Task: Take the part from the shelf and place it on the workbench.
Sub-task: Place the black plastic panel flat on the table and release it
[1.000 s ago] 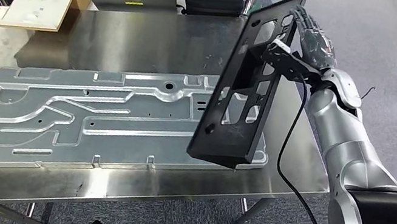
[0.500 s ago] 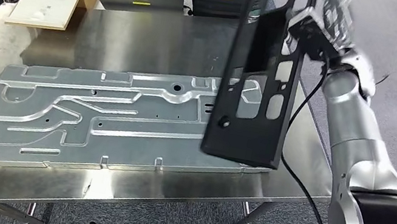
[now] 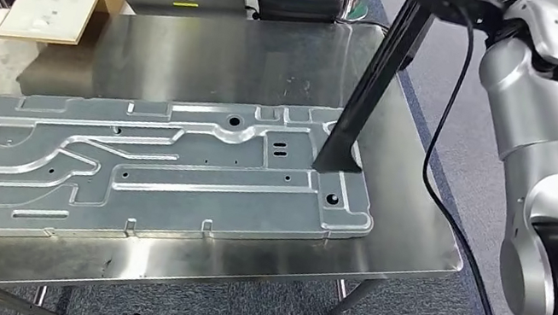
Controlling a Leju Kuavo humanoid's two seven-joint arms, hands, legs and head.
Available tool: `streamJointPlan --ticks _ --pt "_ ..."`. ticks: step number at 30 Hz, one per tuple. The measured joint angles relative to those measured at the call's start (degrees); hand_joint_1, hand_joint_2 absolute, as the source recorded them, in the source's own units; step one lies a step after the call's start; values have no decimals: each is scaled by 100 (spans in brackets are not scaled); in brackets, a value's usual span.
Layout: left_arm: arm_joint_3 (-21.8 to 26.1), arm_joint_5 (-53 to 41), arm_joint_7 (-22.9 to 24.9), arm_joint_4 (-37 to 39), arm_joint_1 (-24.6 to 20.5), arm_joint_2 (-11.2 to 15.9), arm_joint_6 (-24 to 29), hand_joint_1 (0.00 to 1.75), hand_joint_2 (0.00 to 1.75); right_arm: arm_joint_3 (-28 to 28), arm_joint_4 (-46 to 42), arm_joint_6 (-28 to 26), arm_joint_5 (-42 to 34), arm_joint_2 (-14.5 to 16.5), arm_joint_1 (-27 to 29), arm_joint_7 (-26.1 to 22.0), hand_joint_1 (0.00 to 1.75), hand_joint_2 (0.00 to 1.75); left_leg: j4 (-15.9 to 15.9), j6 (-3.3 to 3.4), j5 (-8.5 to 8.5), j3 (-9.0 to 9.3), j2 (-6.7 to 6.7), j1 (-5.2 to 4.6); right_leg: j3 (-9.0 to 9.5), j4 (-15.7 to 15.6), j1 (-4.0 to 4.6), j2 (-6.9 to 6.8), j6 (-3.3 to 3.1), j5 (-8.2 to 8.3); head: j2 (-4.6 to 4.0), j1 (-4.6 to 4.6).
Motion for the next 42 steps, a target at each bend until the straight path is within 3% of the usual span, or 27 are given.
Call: streamJointPlan --ticks 2,5,7,9,11,12,14,16,18,21,22,24,26,27,28,30,31,32,36,38,40,41,42 --pt "0 -3 1 0 20 1 2 0 0 -46 98 -170 -113 -13 -167 2 0 0 -283 41 45 121 -6 -25 -26 -2 15 4 56 13 -1 -1" --pt "1 -8 2 0 47 -1 3 0 0 -80 167 -158 -54 -63 -403 51 0 0 -366 132 89 144 4 -10 -44 28 4 0 145 -28 -1 1" --pt "2 -9 1 0 43 -7 3 0 0 -80 203 -77 -19 -96 -543 57 0 0 -426 199 127 168 13 11 -203 404 -6 -4 184 -280 0 3" --pt "2 -9 1 0 43 -11 2 0 0 -80 243 -52 -11 -109 -613 62 0 0 -428 225 127 169 14 6 -539 1140 -2 -4 212 -621 1 4" --pt "2 -9 2 0 56 -14 2 0 0 -80 287 -49 -10 -121 -625 66 0 0 -417 234 120 172 11 4 -733 1526 -6 -5 226 -677 0 5" --pt "2 -9 2 0 60 -14 2 0 0 -80 302 -49 -9 -124 -628 68 0 0 -408 232 115 174 9 4 -673 1383 -7 -5 221 -542 0 4" --pt "2 -9 2 0 61 -15 2 0 0 -80 316 -49 -9 -125 -654 68 0 0 -386 213 92 180 5 2 -322 644 -4 -8 186 -165 -1 4" --pt "2 -9 3 0 55 -20 2 0 0 -79 325 -49 -8 -122 -690 65 0 0 -357 173 71 164 2 -15 -48 67 29 -8 141 21 -1 3" --pt "1 -9 6 0 52 -27 1 0 0 -78 337 -49 -6 -120 -706 64 0 0 -354 126 68 151 0 -26 -7 -43 62 -2 106 22 0 2" --pt "0 -9 7 0 54 -31 1 0 0 -78 343 -49 -5 -119 -711 66 0 0 -253 35 -38 114 0 -29 23 -94 13 -11 23 46 0 2" --pt "0 -9 7 0 54 -31 2 0 0 -78 343 -49 -5 -117 -714 66 0 0 -43 3 -172 26 1 -26 38 -115 -7 -18 -7 54 1 2" --pt "0 -9 7 0 57 -31 2 0 0 -78 347 -48 -5 -113 -715 66 0 0 672 -42 -526 -293 3 -4 45 -121 -10 -25 -40 53 0 2" --pt "0 -9 8 0 60 -31 2 0 0 -78 364 -47 -6 -108 -710 65 0 0 1216 -66 -674 -564 5 10 47 -115 -9 -20 -45 49 -1 2" --pt "0 -9 8 0 60 -31 2 0 0 -78 372 -47 -6 -107 -709 65 0 0 1187 -68 -584 -564 6 14 52 -112 -9 -14 -44 46 0 2" --pt "0 -9 8 0 61 -31 2 0 0 -78 377 -48 -6 -107 -710 65 0 0 933 -60 -401 -455 8 15 61 -110 -10 -9 -38 40 -1 2" --pt "0 -9 8 0 58 -28 2 0 0 -78 378 -49 -6 -106 -718 65 0 0 134 -22 -22 -76 8 7 78 -99 0 0 -7 21 -1 2" --pt "0 -9 8 0 54 -27 2 0 0 -78 380 -49 -6 -106 -724 65 0 0 -160 1 75 65 4 -1 77 -93 9 3 18 16 0 2" --pt "0 -9 8 0 52 -27 2 0 0 -78 382 -49 -6 -107 -728 65 0 0 -324 22 105 141 -1 -11 71 -90 18 5 45 16 1 2" --pt "0 -9 7 0 56 -29 2 0 0 -78 389 -49 -6 -109 -737 65 0 0 -440 157 141 175 1 -12 37 -33 1 -1 164 -38 -1 3" --pt "0 -9 6 0 49 -31 2 0 0 -78 391 -49 -6 -113 -744 64 0 0 -489 225 176 192 10 3 -168 440 -13 -9 203 -335 -1 4" --pt "1 -9 7 0 50 -31 2 0 0 -78 405 -48 -6 -117 -736 64 0 0 -489 246 178 187 10 -3 -523 1197 -15 -10 229 -675 0 4" --pt "2 -9 7 0 54 -31 2 0 0 -78 416 -48 -6 -119 -727 65 0 0 -485 248 175 187 10 -6 -646 1445 -17 -11 236 -733 0 4" --pt "2 -9 8 0 58 -31 2 0 0 -78 424 -47 -6 -121 -723 65 0 0 -476 249 171 187 9 -7 -674 1487 -18 -11 236 -683 0 4"
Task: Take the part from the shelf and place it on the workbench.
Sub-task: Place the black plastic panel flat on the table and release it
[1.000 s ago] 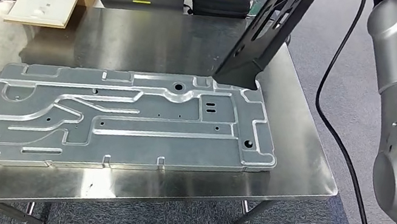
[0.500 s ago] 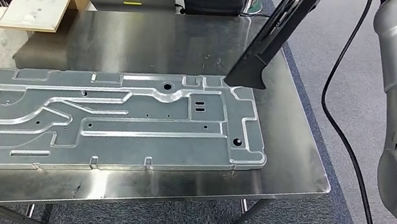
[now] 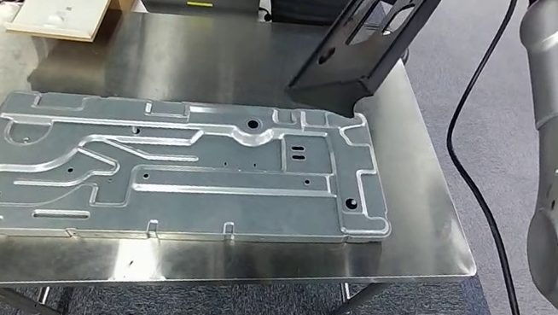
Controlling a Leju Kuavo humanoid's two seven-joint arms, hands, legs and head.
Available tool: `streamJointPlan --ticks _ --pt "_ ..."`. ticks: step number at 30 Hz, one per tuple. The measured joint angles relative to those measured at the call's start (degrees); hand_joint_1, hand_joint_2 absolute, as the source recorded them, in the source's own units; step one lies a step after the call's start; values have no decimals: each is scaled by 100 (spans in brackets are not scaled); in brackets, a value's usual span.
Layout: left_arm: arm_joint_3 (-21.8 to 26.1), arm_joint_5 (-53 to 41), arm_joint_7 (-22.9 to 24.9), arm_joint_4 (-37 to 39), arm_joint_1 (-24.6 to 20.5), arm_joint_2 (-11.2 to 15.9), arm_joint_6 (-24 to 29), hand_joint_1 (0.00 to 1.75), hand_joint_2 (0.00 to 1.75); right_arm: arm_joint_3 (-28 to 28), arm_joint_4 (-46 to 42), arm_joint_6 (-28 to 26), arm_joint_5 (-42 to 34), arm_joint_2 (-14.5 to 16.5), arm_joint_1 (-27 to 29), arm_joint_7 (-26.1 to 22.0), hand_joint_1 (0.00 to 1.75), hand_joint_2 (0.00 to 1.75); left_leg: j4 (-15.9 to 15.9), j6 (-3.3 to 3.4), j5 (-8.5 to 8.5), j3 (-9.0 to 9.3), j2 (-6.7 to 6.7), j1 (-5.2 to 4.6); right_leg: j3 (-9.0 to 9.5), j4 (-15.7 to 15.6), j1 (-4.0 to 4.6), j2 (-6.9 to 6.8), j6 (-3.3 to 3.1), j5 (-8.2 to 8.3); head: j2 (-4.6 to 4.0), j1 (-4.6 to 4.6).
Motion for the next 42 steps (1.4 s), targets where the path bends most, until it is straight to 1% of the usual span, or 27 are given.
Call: streamJointPlan --ticks 1,3,4,5,7,10,12,14,15,16,17,19,20,21,24,25,27,29,30,31,32,33,35,36,38,40,42 --pt "0 0 1 0 1 -1 0 0 0 0 5 -1 0 0 0 0 0 0 14 -5 -9 1 -3 0 87 -187 0 -1 -8 150 -1 0" --pt "0 0 1 0 1 -2 0 0 0 0 6 -2 0 0 -10 -1 0 0 55 -26 -42 1 -9 0 468 -955 4 -2 -44 520 -1 0" --pt "0 0 0 0 -1 -3 0 0 0 0 6 -2 1 2 -16 -1 0 0 78 -46 -58 -8 -12 -7 629 -1290 21 -2 -65 634 -1 0" --pt "0 0 0 0 -3 -4 0 0 0 0 6 -2 1 3 -19 -2 0 0 93 -70 -68 -20 -13 -12 721 -1487 38 2 -85 681 0 -1" --pt "0 0 0 0 -4 -5 0 0 0 0 6 -2 1 5 -22 -1 0 0 97 -122 -70 -37 -14 -20 735 -1555 73 11 -120 671 0 -2" --pt "-2 0 -1 0 -2 -6 0 0 0 0 5 -2 1 3 -25 1 0 0 185 -207 -165 -67 -13 -26 756 -1603 27 9 -207 696 0 -4" --pt "-2 0 -2 0 -1 -6 0 0 0 0 4 -2 1 7 -29 1 0 0 706 -256 -478 -293 -9 -14 775 -1631 4 -1 -254 709 0 -7" --pt "-2 0 -1 0 0 -7 0 0 0 0 6 0 2 11 -26 0 0 0 1479 -287 -800 -653 -7 1 772 -1625 6 -2 -272 704 1 -9" --pt "-2 0 0 0 3 -7 0 0 0 0 6 0 2 13 -21 0 0 0 1694 -294 -836 -764 -6 6 773 -1621 7 -1 -274 700 0 -9" --pt "-2 0 1 0 4 -7 0 0 0 0 7 0 2 13 -18 0 0 0 1677 -293 -751 -769 -6 8 776 -1614 7 2 -274 694 1 -9" --pt "-2 0 1 0 5 -6 0 0 0 0 7 0 2 14 -17 -1 0 0 1430 -281 -570 -662 -5 9 784 -1607 7 6 -269 686 0 -9" --pt "-2 0 1 0 3 -3 0 0 0 1 7 0 1 16 -19 -2 0 0 644 -234 -172 -292 -6 0 800 -1595 17 14 -243 663 0 -9" --pt "-2 0 0 0 -1 -2 0 0 0 1 8 0 1 17 -20 -2 0 0 337 -209 -73 -149 -9 -9 796 -1589 25 18 -221 656 0 -9" --pt "-2 0 -1 0 -3 -2 0 0 0 2 9 1 1 18 -19 -2 0 0 163 -189 -40 -75 -13 -19 786 -1586 35 20 -196 656 0 -8" --pt "-2 0 -1 0 2 -2 0 0 0 1 12 1 2 14 -15 -1 0 0 59 -115 -37 -52 -13 -24 762 -1588 28 19 -101 661 0 -7" --pt "-2 0 -1 0 2 -2 0 0 0 0 12 0 2 8 -16 2 0 0 32 -76 -18 -39 -9 -16 739 -1531 19 14 -75 609 0 -8" --pt "-2 0 -2 0 -10 -2 0 0 0 0 13 0 2 -3 -18 4 0 0 -13 -14 11 -20 -4 0 543 -1078 5 4 -36 327 -1 -6" --pt "-1 0 -1 0 -15 -2 0 0 0 0 19 1 2 -4 -5 2 0 0 -9 10 9 -21 -18 -3 182 -322 2 3 -8 -2 -1 -5" --pt "-1 0 0 0 -10 -2 0 0 0 0 24 1 2 -4 3 1 0 0 1 15 0 -19 -30 -5 45 -64 1 3 -1 -55 -1 -6" --pt "0 0 1 0 -5 -2 0 0 0 0 26 1 2 -4 6 2 0 0 15 16 -13 -14 -44 -5 -3 -10 1 2 -2 9 -1 -6" --pt "0 0 1 0 -2 -3 0 0 0 0 29 1 -1 -3 1 3 0 0 33 13 -34 -5 -61 -6 60 -185 2 2 -14 182 0 -6" --pt "0 0 0 0 -1 -7 0 0 0 0 29 0 -2 -3 -12 5 0 0 55 5 -61 7 -81 -7 209 -543 8 1 -39 426 -1 -7" --pt "0 0 -1 1 0 -24 -1 0 0 1 30 1 -4 -1 -37 8 0 0 90 -26 -105 17 -123 -12 511 -1224 53 -3 -114 759 0 -5" --pt "0 0 -1 2 1 -33 -1 0 0 1 30 1 -4 0 -42 10 0 0 100 -49 -115 11 -139 -10 591 -1415 81 -4 -148 817 0 -4" --pt "0 0 1 2 5 -43 -1 0 0 2 29 -1 -4 4 -46 11 0 0 94 -101 -116 -3 -158 -3 626 -1515 111 -5 -196 791 0 -1" --pt "-1 0 0 1 6 -42 -1 0 0 2 21 -3 -4 16 -54 9 0 0 126 -159 -178 -27 -126 -8 689 -1617 67 -18 -237 770 -1 -1" --pt "-2 0 -1 0 4 -38 0 0 0 2 14 -4 -4 29 -61 6 0 0 517 -213 -422 -191 -70 -13 755 -1709 21 -29 -271 775 -1 -3"
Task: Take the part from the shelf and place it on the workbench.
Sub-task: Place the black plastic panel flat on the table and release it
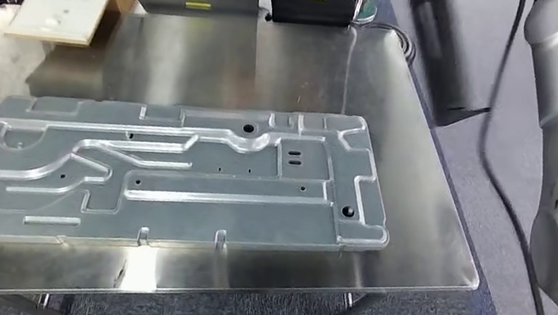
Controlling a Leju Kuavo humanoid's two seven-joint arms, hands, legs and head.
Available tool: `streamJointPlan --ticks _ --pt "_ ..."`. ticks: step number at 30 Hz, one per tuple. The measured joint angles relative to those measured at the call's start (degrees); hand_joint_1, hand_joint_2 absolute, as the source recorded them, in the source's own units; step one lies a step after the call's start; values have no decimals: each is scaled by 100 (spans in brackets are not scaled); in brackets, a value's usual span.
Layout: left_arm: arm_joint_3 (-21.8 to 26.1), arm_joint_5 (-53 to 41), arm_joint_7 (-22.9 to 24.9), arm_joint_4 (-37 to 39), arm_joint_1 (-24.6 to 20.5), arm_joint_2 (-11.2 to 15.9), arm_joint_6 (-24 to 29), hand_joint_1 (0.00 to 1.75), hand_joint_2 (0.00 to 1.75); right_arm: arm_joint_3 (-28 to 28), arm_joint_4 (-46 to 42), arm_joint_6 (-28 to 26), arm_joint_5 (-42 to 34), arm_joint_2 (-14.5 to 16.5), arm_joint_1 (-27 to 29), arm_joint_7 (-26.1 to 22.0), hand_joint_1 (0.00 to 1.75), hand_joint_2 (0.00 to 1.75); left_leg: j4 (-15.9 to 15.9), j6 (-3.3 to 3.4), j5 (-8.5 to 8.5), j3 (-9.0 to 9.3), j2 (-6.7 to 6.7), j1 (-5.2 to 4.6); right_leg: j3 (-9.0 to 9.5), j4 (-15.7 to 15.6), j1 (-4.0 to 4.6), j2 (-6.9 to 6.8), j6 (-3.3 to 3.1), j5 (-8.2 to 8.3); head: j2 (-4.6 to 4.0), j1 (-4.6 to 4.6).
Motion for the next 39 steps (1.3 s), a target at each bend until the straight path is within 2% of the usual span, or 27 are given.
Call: streamJointPlan --ticks 1,2,3,4,5,7,8,9,12,14,15,17,18,19,20,21,23,24,25,28,29,31,33,34,35,36,39 --pt "-1 0 -1 0 1 1 0 0 0 0 -1 1 1 10 0 -2 0 0 350 -20 -167 -152 22 7 12 -11 3 3 -11 0 0 -1" --pt "-1 0 0 0 2 1 0 0 0 0 -1 1 1 13 2 -4 0 44 754 -40 -331 -343 34 22 17 -9 0 6 -18 -2 0 -2" --pt "-1 0 0 0 3 1 0 0 0 0 0 2 1 18 8 -5 0 87 1051 -57 -414 -495 41 37 18 -5 -3 10 -19 -4 0 -2" --pt "-1 0 0 0 4 2 0 0 0 0 1 2 1 21 12 -6 0 131 1191 -75 -404 -577 47 52 19 3 -8 15 -15 -8 0 -2" --pt "-1 0 -1 0 4 6 6 0 0 0 1 -4 11 21 14 -2 0 175 1094 -92 -278 -545 51 66 19 16 -19 20 -5 -14 1 -2" --pt "-1 0 -6 0 -1 21 51 0 0 -1 -26 -234 97 22 115 -16 0 175 331 -117 118 -182 57 97 23 57 -43 25 40 -41 -1 -2" --pt "-1 0 -10 0 -8 27 76 0 0 -3 -61 -539 148 21 255 -69 0 175 -48 -114 250 8 53 100 20 80 -37 30 71 -53 0 -1" --pt "0 0 -13 0 -18 32 96 0 0 -9 -95 -932 188 21 454 -163 0 175 -300 -99 313 139 48 102 19 90 -24 37 107 -55 -1 4" --pt "0 0 -11 0 -51 50 120 0 0 -70 -132 -2007 101 47 1142 -630 0 175 -415 9 333 192 39 86 24 59 -8 57 211 -18 1 15" --pt "1 0 1 0 -70 60 158 0 0 -175 -180 -2414 -93 61 1515 -878 0 175 -456 105 383 189 43 91 -24 168 -31 47 262 -112 1 15" --pt "1 -1 7 0 -72 64 181 0 0 -249 -239 -2553 -208 62 1676 -953 0 175 -477 144 407 186 45 96 -120 385 -35 40 275 -256 1 16" --pt "2 -4 30 0 -61 75 221 0 0 -420 -426 -2767 -433 61 2021 -1098 0 175 -484 179 426 172 45 82 -445 1120 -34 30 288 -642 1 16" --pt "2 -8 43 0 -52 80 232 0 0 -506 -547 -2840 -537 61 2222 -1171 0 175 -483 184 428 169 44 72 -601 1468 -31 31 291 -775 1 16" --pt "2 -11 58 0 -43 86 240 0 0 -595 -687 -2890 -643 61 2440 -1253 0 175 -481 185 429 168 44 61 -685 1656 -30 31 285 -810 1 16" --pt "2 -13 69 0 -34 91 246 0 0 -689 -854 -2924 -756 62 2668 -1344 0 175 -478 186 429 167 42 51 -656 1613 -29 30 269 -733 1 16" --pt "2 -10 84 0 -28 96 250 0 0 -782 -1039 -2951 -868 63 2893 -1440 0 175 -475 185 428 168 40 40 -513 1344 -24 30 239 -571 1 16" --pt "4 3 137 0 -22 100 264 0 0 -948 -1436 -3001 -1068 73 3290 -1619 0 175 -465 173 424 161 37 11 -93 541 8 16 157 -248 1 16" --pt "9 12 169 0 -19 102 275 0 0 -1010 -1626 -3022 -1144 85 3464 -1683 0 175 -462 156 422 154 39 0 49 256 30 6 127 -166 1 16" --pt "15 22 201 0 -16 104 287 0 0 -1059 -1807 -3039 -1208 103 3631 -1732 0 175 -461 132 421 149 42 -5 115 112 53 -2 108 -144 1 15" --pt "33 54 276 0 -5 113 314 0 0 -1155 -2283 -3095 -1355 169 4123 -1846 0 175 -470 29 411 152 49 0 130 39 53 -3 65 -116 0 14" --pt "42 63 301 0 -3 116 319 0 0 -1176 -2414 -3117 -1391 193 4260 -1880 0 175 -407 -5 347 128 51 -1 140 12 34 -8 37 -95 0 14" --pt "73 91 358 0 1 126 321 0 0 -1216 -2642 -3168 -1453 249 4493 -1942 0 175 41 -55 29 -53 56 13 151 -25 9 -25 -11 -58 0 12" --pt "108 110 408 0 12 132 309 0 0 -1254 -2823 -3215 -1507 286 4721 -1995 0 175 783 -94 -368 -350 57 28 130 -16 13 -35 -33 -44 1 11" --pt "118 110 424 0 20 136 302 0 0 -1271 -2899 -3230 -1528 298 4831 -2019 0 175 1048 -107 -469 -448 58 32 113 -5 15 -37 -35 -39 1 10" --pt "124 109 436 0 25 140 296 0 0 -1287 -2977 -3242 -1548 305 4930 -2042 0 175 1105 -115 -458 -443 58 34 92 14 14 -35 -35 -35 1 10" --pt "125 108 443 0 26 145 292 0 0 -1306 -3052 -3251 -1563 311 5011 -2062 0 175 939 -115 -350 -329 59 36 68 39 13 -32 -34 -32 0 10" --pt "126 105 451 0 0 160 277 0 0 -1374 -3256 -3270 -1580 320 5099 -2108 0 175 -158 -57 81 277 55 26 -4 126 24 -20 1 -27 0 11"
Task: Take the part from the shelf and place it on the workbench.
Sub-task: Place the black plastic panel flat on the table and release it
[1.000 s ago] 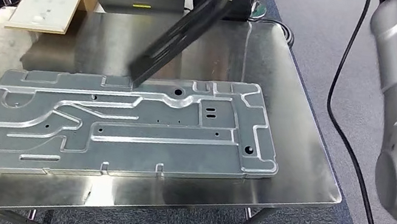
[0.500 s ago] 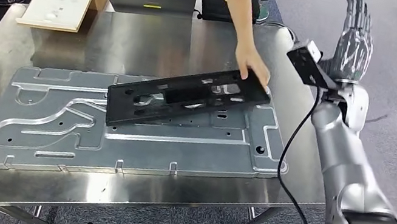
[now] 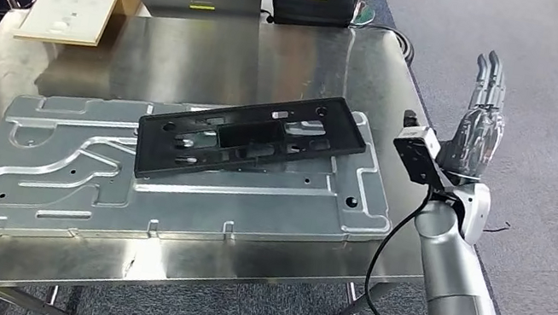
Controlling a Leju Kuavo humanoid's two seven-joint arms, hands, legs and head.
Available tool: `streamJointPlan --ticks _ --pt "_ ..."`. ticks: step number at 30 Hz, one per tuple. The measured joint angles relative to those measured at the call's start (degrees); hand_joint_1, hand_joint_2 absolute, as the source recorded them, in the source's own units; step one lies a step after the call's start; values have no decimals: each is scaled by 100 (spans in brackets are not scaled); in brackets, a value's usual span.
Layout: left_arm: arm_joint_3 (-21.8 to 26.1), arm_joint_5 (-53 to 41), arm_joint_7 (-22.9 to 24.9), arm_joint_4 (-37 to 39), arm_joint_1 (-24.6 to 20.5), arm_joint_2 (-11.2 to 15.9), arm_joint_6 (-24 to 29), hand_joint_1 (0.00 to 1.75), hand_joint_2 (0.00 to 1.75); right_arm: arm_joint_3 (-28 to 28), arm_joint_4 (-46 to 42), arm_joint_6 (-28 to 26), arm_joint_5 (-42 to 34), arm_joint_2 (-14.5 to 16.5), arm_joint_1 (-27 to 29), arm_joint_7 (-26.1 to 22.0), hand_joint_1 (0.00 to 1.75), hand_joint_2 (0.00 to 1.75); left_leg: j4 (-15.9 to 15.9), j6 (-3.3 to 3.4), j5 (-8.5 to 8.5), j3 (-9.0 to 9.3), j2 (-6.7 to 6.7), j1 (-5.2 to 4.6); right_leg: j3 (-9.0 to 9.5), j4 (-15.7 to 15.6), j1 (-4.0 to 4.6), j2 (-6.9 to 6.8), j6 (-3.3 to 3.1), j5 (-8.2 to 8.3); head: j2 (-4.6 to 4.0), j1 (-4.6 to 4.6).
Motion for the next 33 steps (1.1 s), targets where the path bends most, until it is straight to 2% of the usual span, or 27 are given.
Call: streamJointPlan --ticks 1,4,5,6,7,9,10,11,12,13,14,15,16,17,19,20,21,22,24,25,26,27,28,29,31,32,33 --pt "1 -1 3 0 -5 3 -9 0 0 -24 -56 -4 -1 1 3 -6 0 175 -190 27 62 90 -3 -9 -20 15 8 3 32 13 0 1" --pt "6 -2 19 0 0 4 -32 0 0 -80 -193 -9 8 0 15 -15 0 175 -261 128 158 69 2 -20 -57 8 9 15 148 75 0 2" --pt "7 -4 22 0 -4 3 -37 0 0 -96 -229 -9 14 -1 21 -18 0 175 -288 176 205 52 14 -14 -80 44 1 19 179 26 0 3" --pt "8 -5 25 0 -11 2 -42 0 0 -114 -260 -9 21 -1 24 -21 0 175 -318 229 259 21 26 -6 -135 172 -7 24 205 -117 1 4" --pt "9 -7 25 0 -18 1 -43 0 0 -132 -284 -8 26 -2 26 -21 0 175 -341 270 315 -22 37 1 -221 410 -15 27 226 -341 1 4" --pt "9 -10 25 0 -22 1 -49 0 0 -162 -312 -7 31 -2 39 -20 0 175 -334 301 406 -147 44 -11 -434 1112 -16 28 257 -860 1 4" --pt "10 -13 25 0 -20 1 -52 0 0 -168 -318 -7 33 -3 52 -19 0 175 -325 297 451 -217 45 -16 -494 1407 -17 28 266 -1008 1 5" --pt "10 -15 25 0 -19 1 -56 0 0 -174 -324 -7 36 -2 65 -19 0 175 -314 291 497 -290 46 -20 -472 1546 -17 27 267 -1037 1 5" --pt "11 -20 25 0 -19 0 -60 0 0 -180 -334 -7 39 -3 73 -18 0 175 -303 283 544 -363 46 -21 -347 1483 -17 27 260 -958 1 4" --pt "11 -23 25 0 -20 -2 -63 0 0 -184 -351 -7 42 -3 74 -18 0 175 -292 271 592 -429 46 -23 -120 1224 -15 27 245 -815 1 5" --pt "11 -25 25 0 -22 -4 -66 0 0 -186 -375 -7 45 -3 68 -18 0 175 -281 256 639 -484 46 -24 173 836 -11 27 222 -700 1 4" --pt "11 -27 25 0 -26 -8 -68 0 0 -186 -402 -7 49 -3 58 -19 0 175 -275 232 685 -528 43 -29 444 431 6 27 198 -652 1 2" --pt "11 -27 24 0 -28 -12 -70 0 0 -187 -426 -7 51 -3 52 -19 0 175 -280 204 734 -548 40 -34 628 138 23 28 171 -633 1 1" --pt "11 -27 24 0 -30 -15 -73 0 0 -191 -444 -6 53 -5 44 -19 0 175 -293 171 784 -558 38 -35 723 -38 44 31 146 -648 1 2" --pt "11 -28 24 0 -27 -21 -78 0 0 -199 -460 -4 55 -9 43 -17 0 175 -344 97 885 -565 31 -36 700 -101 54 31 84 -575 0 6" --pt "13 -29 25 0 -24 -23 -80 0 0 -202 -461 -2 55 -9 41 -15 0 175 -335 61 861 -592 26 -31 665 -120 42 23 48 -518 0 9" --pt "14 -31 25 0 -19 -25 -83 0 0 -202 -464 0 55 -9 45 -14 0 175 -254 26 726 -643 21 -27 610 -136 26 12 -2 -446 0 5" --pt "15 -32 25 0 -13 -24 -85 0 0 -202 -467 2 55 -8 51 -13 0 175 -61 -7 479 -718 17 -22 541 -153 8 2 -44 -366 -1 -1" --pt "15 -34 25 0 -9 -24 -88 0 0 -202 -474 1 55 -8 64 -10 0 175 634 -57 -143 -896 18 -4 361 -150 12 -7 -91 -223 1 -13" --pt "15 -35 25 0 -9 -24 -89 0 0 -202 -475 1 54 -8 77 -9 0 175 1011 -77 -329 -951 18 0 263 -143 15 -8 -90 -152 0 -14" --pt "15 -36 25 0 -9 -24 -89 0 0 -202 -474 -1 54 -8 92 -9 0 175 1279 -90 -371 -948 19 1 164 -134 17 -8 -86 -82 0 -14" --pt "15 -36 25 0 -9 -24 -89 0 0 -203 -474 -1 54 -8 108 -9 0 175 1375 -94 -288 -859 19 1 64 -120 19 -7 -77 -16 -1 -14" --pt "15 -36 25 0 -10 -24 -89 0 0 -207 -475 -3 54 -8 121 -9 0 175 1265 -85 -137 -671 19 1 -29 -102 20 -4 -64 44 -1 -14" --pt "15 -36 25 0 -15 -24 -89 0 0 -214 -480 -5 55 -8 128 -8 0 175 962 -62 -18 -384 18 -2 -109 -77 21 0 -48 95 0 -14" --pt "15 -37 24 0 -40 -22 -89 0 0 -238 -514 -16 54 -9 138 -10 0 175 131 4 -67 256 16 -24 -221 -28 36 3 1 179 0 -13" --pt "15 -37 24 0 -50 -22 -89 0 0 -257 -534 -27 51 -9 143 -10 0 175 -175 36 -145 453 14 -40 -243 -19 40 -2 33 222 -1 -11" --pt "15 -38 23 0 -56 -21 -89 0 0 -278 -551 -44 41 -9 153 -12 0 175 -341 63 -203 540 13 -55 -253 -27 40 -9 68 270 -1 -11"
